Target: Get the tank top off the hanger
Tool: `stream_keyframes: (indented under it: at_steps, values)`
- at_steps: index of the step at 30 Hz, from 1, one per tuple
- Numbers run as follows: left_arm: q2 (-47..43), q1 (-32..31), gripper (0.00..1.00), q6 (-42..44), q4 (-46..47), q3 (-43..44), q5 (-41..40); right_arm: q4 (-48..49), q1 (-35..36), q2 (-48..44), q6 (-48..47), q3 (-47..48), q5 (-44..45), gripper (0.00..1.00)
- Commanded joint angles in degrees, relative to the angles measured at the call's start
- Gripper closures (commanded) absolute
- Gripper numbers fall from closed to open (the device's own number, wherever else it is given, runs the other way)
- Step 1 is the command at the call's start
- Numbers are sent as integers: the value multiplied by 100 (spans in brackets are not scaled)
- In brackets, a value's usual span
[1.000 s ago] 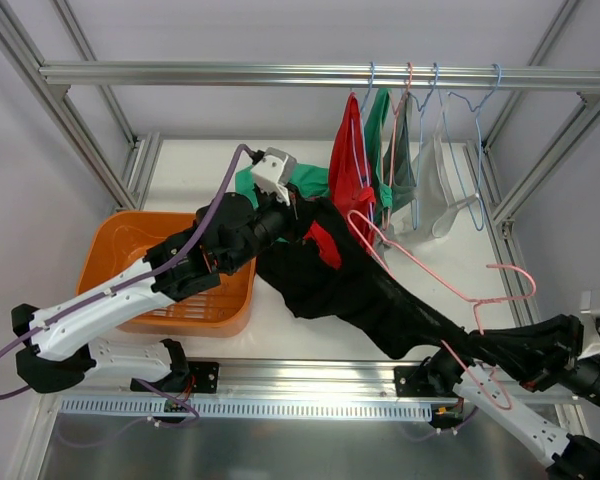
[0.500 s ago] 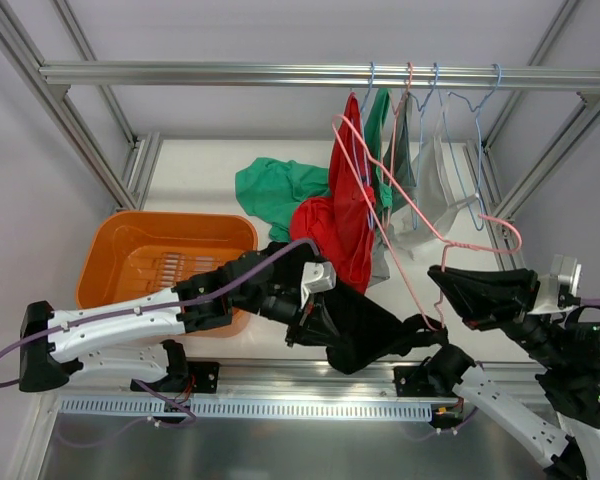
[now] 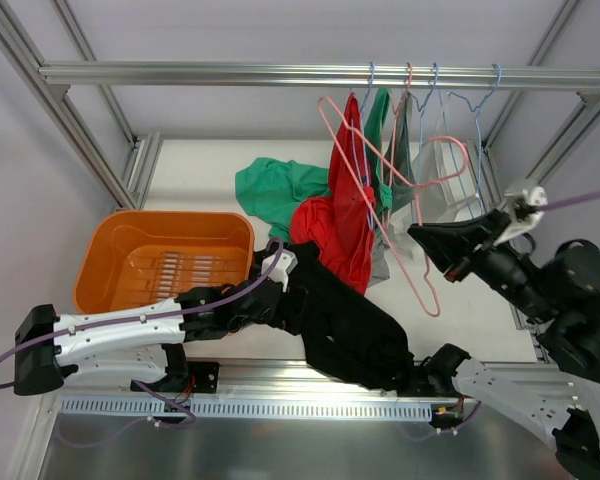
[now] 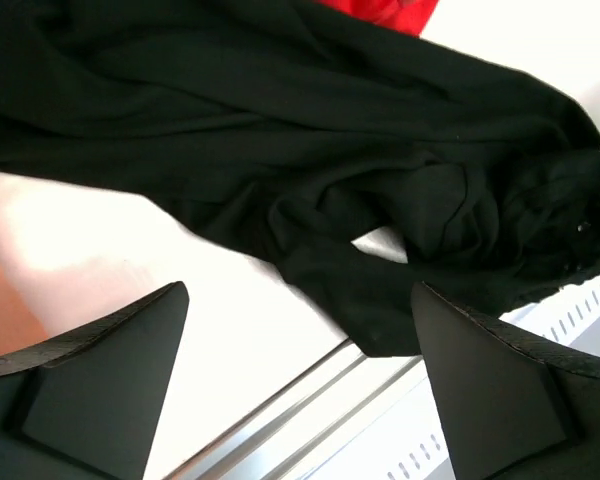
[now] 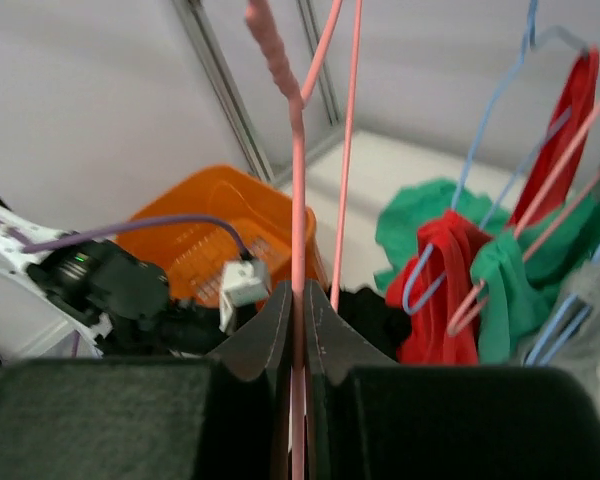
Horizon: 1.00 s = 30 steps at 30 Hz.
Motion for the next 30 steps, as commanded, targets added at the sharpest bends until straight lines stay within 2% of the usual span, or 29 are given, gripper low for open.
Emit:
stream_keyframes:
  at_steps: [1, 8, 12, 17, 24, 30]
  values:
    - [-374, 26, 1, -233, -548, 434, -832, -1001, 25, 503, 677, 154, 660, 100]
    - [-1138, 26, 1, 223, -1673, 1435, -683, -1293, 182, 1619, 671, 759, 1461, 100]
    - [-1192, 26, 1, 444, -1753, 1805, -183, -1013, 288, 2252, 574, 1094, 1560, 100]
    - [-964, 17, 1, 489, -1727, 1727, 547, -862, 306, 2727, 547, 1506, 1480, 100]
    - [-1516, 8, 1, 146, -1692, 1375, 4, -809, 297, 3729, 346, 2568, 2147, 100]
    - [-1878, 8, 1, 347, -1630, 1366, -59, -800, 280, 4810, 205, 3536, 2289, 100]
